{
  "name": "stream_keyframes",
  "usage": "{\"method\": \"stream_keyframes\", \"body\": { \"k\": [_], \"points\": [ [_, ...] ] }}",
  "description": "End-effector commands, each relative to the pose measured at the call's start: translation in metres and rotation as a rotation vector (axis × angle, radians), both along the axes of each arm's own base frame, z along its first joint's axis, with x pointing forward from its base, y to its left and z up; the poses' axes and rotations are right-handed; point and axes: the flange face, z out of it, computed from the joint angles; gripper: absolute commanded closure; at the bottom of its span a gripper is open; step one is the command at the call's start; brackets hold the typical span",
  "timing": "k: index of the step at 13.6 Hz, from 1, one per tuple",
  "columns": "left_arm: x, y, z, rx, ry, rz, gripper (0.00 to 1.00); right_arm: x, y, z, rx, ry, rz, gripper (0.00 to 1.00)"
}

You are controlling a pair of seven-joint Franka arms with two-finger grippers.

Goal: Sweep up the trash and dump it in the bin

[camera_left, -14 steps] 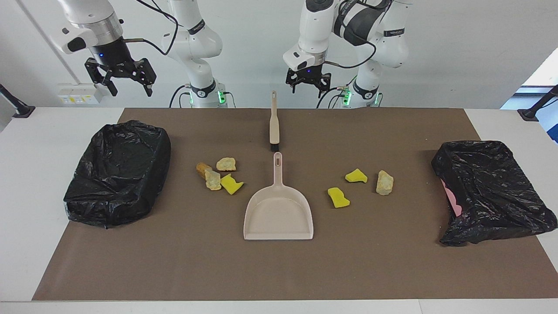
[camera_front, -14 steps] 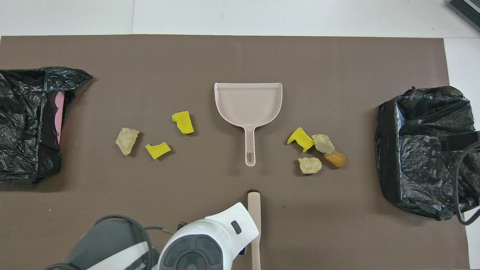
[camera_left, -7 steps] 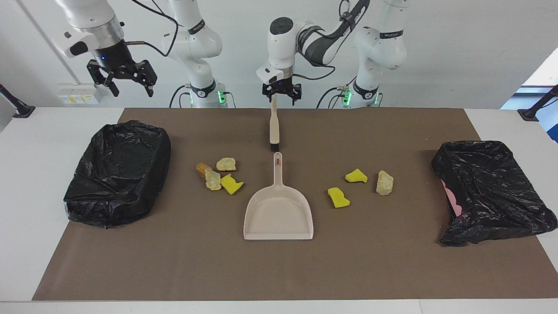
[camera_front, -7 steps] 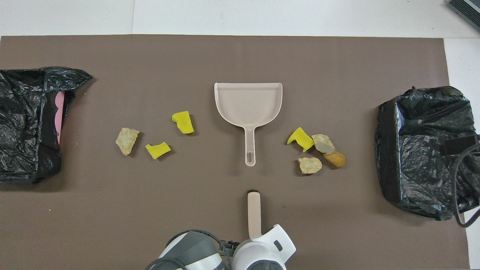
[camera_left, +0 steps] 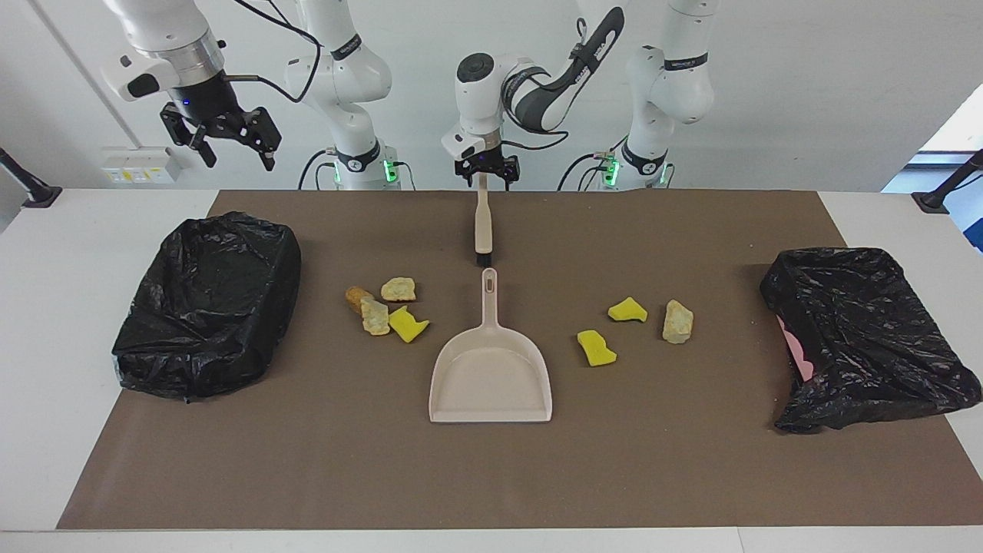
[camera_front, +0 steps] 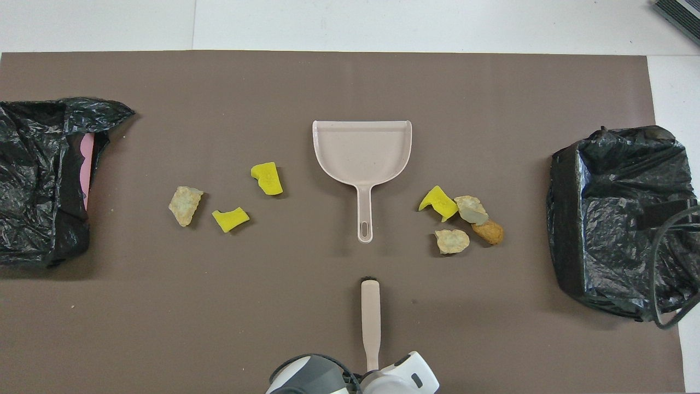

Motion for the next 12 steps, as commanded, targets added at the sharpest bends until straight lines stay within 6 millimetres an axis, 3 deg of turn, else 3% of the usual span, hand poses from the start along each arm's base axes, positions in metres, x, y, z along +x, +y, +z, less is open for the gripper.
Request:
{"method": "stream_keyframes", "body": {
  "k": [1,2,3,6,8,10,12],
  "points": [
    [-0.014,-0.007,-0.011,-0.021,0.014,0.031,0.0,-0.011,0.001,-0.002,0.005,0.017,-0.016,0.0],
    [-0.015,-0.006,-0.013,-0.019,0.015,0.029,0.01,-0.013,0.001,-0.004,0.006,0.019,-0.003,0.0],
    [-0.011,-0.006,-0.012,-0.022,0.015,0.026,0.26,-0.012,0.002,-0.006,0.005,0.019,-0.011,0.0],
    [-0.006,-0.005,-0.009,-0.02,0.017,0.031,0.62,0.009,0.015,-0.019,-0.001,-0.01,0.009,0.0],
    [0.0,-0.001,-0.002,-0.021,0.017,0.04,0.8,0.025,0.04,-0.026,-0.018,-0.058,0.063,0.0],
    [0.01,0.003,0.007,-0.001,0.019,0.049,0.96,0.04,0.051,-0.039,-0.019,-0.062,0.081,0.0],
    [0.015,0.006,0.014,0.016,0.025,0.053,1.0,0.051,0.063,-0.044,-0.006,-0.065,0.08,0.0]
  ]
}}
